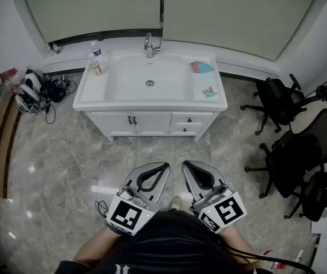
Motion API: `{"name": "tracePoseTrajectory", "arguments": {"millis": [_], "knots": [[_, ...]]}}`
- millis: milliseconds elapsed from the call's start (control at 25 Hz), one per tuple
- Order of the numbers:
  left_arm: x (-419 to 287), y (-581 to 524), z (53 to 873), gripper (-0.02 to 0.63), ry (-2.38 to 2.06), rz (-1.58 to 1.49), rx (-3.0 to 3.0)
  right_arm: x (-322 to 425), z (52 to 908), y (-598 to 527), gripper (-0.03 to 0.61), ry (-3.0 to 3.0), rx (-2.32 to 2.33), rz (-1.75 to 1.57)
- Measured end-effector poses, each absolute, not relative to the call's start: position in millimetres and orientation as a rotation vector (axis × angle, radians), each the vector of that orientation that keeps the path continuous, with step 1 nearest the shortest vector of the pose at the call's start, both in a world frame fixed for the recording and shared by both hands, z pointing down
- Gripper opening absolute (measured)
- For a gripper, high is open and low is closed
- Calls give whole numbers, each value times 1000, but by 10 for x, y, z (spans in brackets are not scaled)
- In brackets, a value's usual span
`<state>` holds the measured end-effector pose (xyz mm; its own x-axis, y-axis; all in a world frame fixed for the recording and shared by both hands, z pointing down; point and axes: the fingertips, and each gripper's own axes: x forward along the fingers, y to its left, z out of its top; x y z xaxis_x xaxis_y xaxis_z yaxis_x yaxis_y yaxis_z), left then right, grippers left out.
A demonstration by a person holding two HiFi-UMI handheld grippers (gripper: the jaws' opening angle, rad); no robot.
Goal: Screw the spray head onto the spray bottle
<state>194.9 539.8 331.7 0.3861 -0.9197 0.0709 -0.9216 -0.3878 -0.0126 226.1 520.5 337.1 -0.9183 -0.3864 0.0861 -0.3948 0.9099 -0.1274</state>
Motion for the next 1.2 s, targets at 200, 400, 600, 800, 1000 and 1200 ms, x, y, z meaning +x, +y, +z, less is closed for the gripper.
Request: {"name": "tracePoseTrajectory", "arguments": {"millis": [200, 400, 600, 800, 1000, 1200], "knots": [[1968, 5435, 3332, 3, -1717, 118, 2586, 2277, 3382, 5248, 0, -3005, 607, 236], [1985, 5433, 3334, 4, -1713, 119, 2580, 2288, 3376, 5251, 0, -3005, 601, 238], [1997, 5440, 3321, 3, -1709, 115, 2583, 2295, 3367, 5270, 0, -3002, 600, 240], [2042, 5445, 3370, 5, -1701, 106, 2573, 2343, 3391, 5268, 0, -3022, 581, 316], [2044, 5357, 3402, 4, -1700, 96, 2556, 2391, 3416, 5181, 0, -3009, 615, 304], [2125, 5249, 3526, 3, -1676, 155, 2530, 2592, 3440, 5020, 0, -2998, 679, 317]]}}
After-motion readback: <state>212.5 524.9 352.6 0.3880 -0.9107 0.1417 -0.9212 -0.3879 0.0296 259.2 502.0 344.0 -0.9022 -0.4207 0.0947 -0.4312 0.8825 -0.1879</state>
